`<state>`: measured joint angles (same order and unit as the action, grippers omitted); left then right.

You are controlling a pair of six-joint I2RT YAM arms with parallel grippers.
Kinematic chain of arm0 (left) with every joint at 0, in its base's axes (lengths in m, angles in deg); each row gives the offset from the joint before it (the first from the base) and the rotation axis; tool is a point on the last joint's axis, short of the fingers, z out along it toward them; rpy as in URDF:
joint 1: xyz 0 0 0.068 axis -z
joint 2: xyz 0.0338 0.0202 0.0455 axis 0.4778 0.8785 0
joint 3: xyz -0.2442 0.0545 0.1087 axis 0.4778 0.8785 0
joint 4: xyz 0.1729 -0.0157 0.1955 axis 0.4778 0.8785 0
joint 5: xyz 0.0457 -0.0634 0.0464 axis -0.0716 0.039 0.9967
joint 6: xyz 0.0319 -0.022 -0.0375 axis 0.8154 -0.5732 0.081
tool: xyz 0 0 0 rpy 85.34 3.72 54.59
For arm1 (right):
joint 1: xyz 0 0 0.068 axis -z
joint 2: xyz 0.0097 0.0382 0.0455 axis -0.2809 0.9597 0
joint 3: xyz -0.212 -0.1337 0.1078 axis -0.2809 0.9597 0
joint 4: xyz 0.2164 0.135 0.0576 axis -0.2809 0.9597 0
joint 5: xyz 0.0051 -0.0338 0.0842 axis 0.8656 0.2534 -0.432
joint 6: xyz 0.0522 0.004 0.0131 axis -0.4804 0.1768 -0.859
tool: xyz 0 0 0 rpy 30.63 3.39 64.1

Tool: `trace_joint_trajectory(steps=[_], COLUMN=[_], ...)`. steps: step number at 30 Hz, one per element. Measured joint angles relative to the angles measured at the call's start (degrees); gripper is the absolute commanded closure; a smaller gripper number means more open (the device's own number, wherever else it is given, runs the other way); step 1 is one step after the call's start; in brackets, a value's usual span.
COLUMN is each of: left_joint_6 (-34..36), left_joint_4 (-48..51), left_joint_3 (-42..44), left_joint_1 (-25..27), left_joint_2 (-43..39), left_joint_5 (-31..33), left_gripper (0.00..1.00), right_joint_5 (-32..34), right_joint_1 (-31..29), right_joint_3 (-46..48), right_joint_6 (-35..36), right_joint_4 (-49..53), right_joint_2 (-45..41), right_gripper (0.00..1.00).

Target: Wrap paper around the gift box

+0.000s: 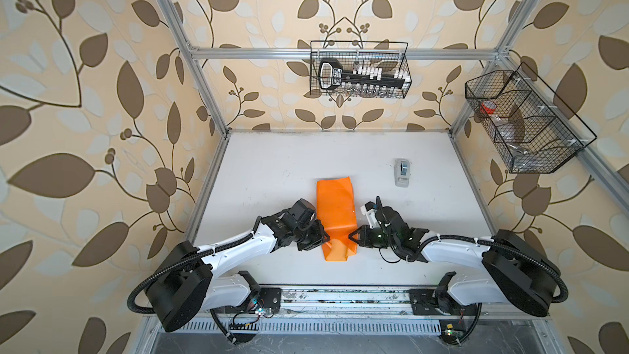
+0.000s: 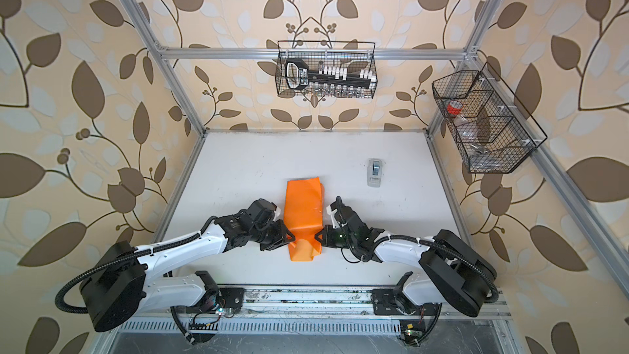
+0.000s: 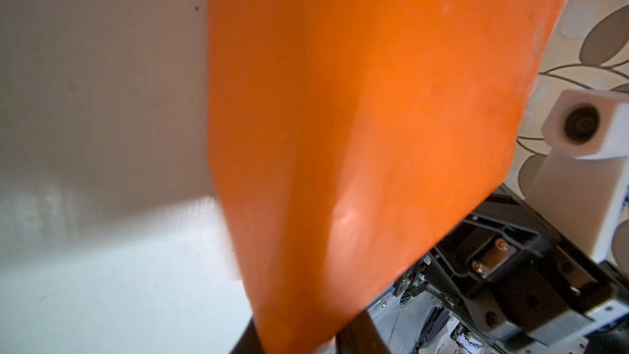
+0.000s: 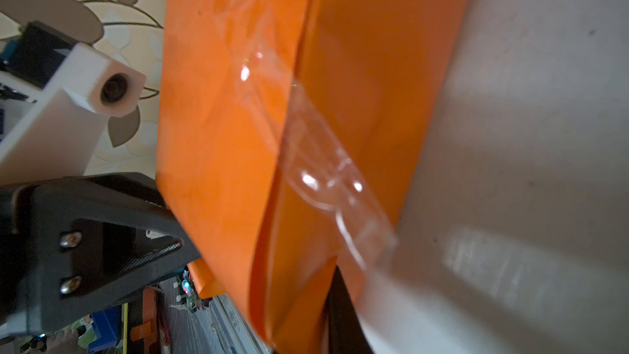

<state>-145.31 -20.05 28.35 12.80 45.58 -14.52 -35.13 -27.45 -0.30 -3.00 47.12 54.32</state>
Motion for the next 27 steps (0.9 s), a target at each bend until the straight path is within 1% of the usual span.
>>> trace_joint_trajectory(steps=[4, 5, 11, 14, 16, 17, 18, 23, 27], left_joint_6=[-1.4, -1.9, -2.8, -3.0, -3.0, -3.0, -3.0, -3.0, -3.0], left_joint_4=[-1.2, -1.7, -2.3, -2.4, -2.5, -2.6, -2.8, -3.7, -3.8], left_joint_3=[0.7, 1.0, 2.1, 2.2, 2.3, 2.3, 2.4, 2.4, 2.4], left_joint_1=[0.0, 0.0, 0.0, 0.0, 0.0, 0.0, 0.0, 0.0, 0.0], left_joint_2=[0.0, 0.0, -0.2, -0.4, -0.4, -0.4, -0.3, 0.4, 0.4], left_joint_5=[-0.2, -0.4, -1.0, -1.0, -1.1, -1.1, -1.2, -1.5, -1.7], left_gripper=[0.77, 0.77, 0.75, 0.74, 0.74, 0.74, 0.74, 0.74, 0.73], right_joint_5=[-0.7, -0.8, -1.0, -1.0, -0.7, -0.6, -0.5, -0.3, -0.4], right_joint_1=[-0.1, -0.1, -0.1, -0.1, -0.2, -0.2, -0.3, -0.5, -0.9], right_joint_3=[0.1, 0.2, 2.0, 2.9, 3.4, 3.5, 3.5, 3.5, 3.3], right_joint_6=[-1.2, -1.6, -3.2, -3.5, -3.9, -4.0, -4.1, -4.4, -5.0], right_joint_4=[-0.9, -1.0, -1.2, -0.8, -0.5, -0.3, -0.3, -0.2, -0.5], right_joint_2=[0.0, -0.2, -4.0, -7.2, -9.2, -9.9, -10.2, -9.9, -8.2], right_gripper=[0.8, 0.78, 0.56, 0.41, 0.33, 0.24, 0.21, 0.19, 0.23])
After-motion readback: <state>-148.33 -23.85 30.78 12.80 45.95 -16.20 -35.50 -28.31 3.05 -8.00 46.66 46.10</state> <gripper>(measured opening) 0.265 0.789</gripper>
